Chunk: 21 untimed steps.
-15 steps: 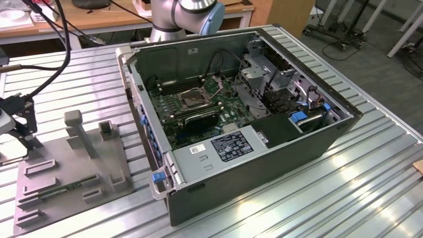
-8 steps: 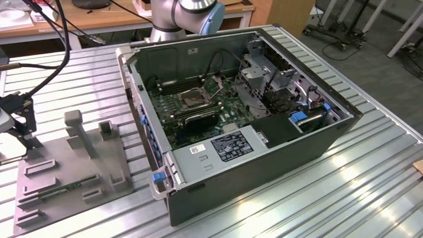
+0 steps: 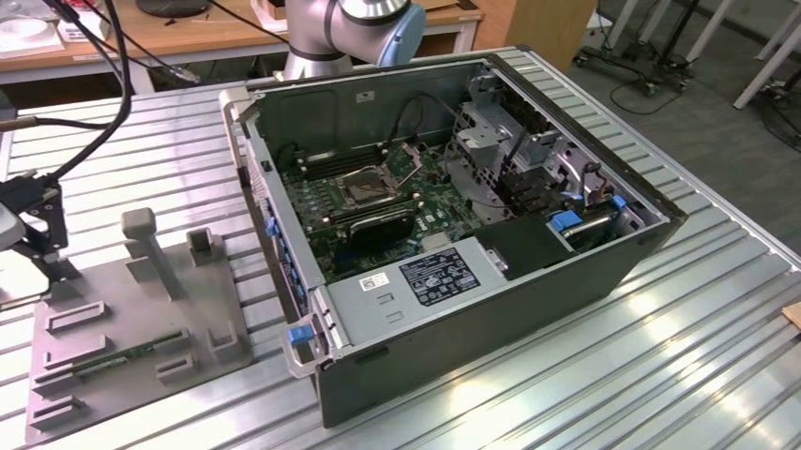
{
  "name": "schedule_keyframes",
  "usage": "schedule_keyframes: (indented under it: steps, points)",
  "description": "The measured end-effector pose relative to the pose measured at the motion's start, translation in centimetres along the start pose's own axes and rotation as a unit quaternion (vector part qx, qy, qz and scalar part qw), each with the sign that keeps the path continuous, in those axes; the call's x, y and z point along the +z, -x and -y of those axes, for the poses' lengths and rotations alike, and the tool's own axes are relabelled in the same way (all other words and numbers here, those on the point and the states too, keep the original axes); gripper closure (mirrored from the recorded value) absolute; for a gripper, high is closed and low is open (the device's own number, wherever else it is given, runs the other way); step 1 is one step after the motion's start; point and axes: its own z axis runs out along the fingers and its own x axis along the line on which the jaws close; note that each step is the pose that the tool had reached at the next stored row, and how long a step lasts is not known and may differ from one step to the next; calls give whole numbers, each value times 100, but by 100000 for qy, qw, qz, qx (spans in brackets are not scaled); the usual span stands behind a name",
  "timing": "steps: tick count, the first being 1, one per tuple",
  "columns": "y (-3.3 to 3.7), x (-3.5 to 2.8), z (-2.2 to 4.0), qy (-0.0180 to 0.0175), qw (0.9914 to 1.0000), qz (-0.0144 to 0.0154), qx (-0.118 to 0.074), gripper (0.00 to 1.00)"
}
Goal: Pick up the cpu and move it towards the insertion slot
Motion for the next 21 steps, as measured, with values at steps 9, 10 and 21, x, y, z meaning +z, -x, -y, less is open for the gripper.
schedule_keyframes:
  steps: [9, 10, 21]
  points:
    - [1, -93, -3, 4, 100000, 6, 0, 46]
    - [1, -106, -3, 2, 100000, 4, -1, 46]
    - [2, -257, -9, 2, 100000, 3, 0, 46]
